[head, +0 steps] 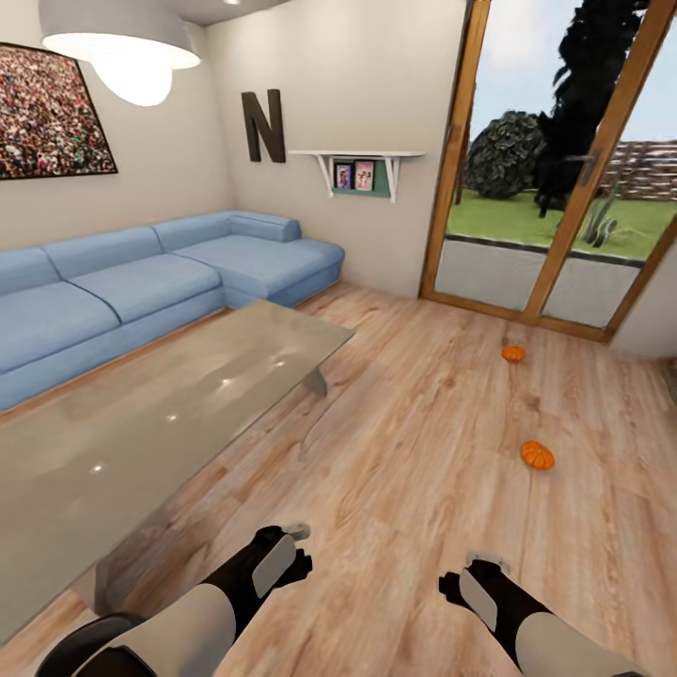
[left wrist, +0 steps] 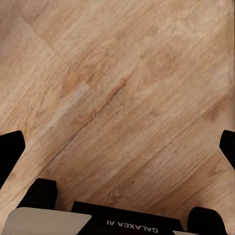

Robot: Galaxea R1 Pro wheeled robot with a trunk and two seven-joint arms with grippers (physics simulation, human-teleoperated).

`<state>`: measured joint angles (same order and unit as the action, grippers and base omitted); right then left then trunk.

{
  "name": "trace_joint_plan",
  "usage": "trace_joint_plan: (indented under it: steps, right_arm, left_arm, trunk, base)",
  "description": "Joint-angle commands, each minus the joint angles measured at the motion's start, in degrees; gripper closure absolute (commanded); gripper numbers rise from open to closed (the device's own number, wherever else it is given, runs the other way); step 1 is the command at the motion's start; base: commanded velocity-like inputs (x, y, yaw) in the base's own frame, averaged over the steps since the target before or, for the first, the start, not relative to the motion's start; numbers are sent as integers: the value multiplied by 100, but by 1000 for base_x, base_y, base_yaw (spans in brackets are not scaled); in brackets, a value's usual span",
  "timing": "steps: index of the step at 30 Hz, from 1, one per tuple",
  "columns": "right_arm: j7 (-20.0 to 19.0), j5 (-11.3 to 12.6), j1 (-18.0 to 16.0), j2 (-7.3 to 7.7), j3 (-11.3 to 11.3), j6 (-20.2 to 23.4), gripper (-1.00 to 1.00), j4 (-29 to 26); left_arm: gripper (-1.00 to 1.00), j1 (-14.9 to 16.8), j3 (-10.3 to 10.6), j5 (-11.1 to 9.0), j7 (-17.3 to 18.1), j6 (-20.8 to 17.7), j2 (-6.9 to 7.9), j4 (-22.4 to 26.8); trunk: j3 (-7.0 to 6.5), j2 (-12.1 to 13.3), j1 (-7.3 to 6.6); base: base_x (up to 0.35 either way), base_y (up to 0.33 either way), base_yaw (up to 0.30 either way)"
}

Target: Place each of the two pumpkins and all three candles from the living room inside a cabinet in the living room (use any cabinet), then make sure every cabinet is closed, and position the cauldron so it is next to a table in the living room.

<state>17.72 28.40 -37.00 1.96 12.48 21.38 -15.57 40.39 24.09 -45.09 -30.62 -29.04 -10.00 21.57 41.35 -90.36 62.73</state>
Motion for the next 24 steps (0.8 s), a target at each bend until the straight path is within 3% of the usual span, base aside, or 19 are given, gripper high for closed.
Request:
trace_joint_plan:
  steps: [1, 24]
  right_arm:
    - [38, 52, 0, 6, 50, 33, -100, -16]
    - [30, 52, 0, 6, 53, 33, -100, -16]
  left_arm:
    - [-100, 4, 25, -33, -40, -14, 0, 5]
    - [-100, 4, 24, -34, -40, -14, 0, 5]
  trunk:
    - [5, -3, 0]
    - [5, -3, 0]
  base:
    - [0, 0, -294]
    - [0, 0, -294]
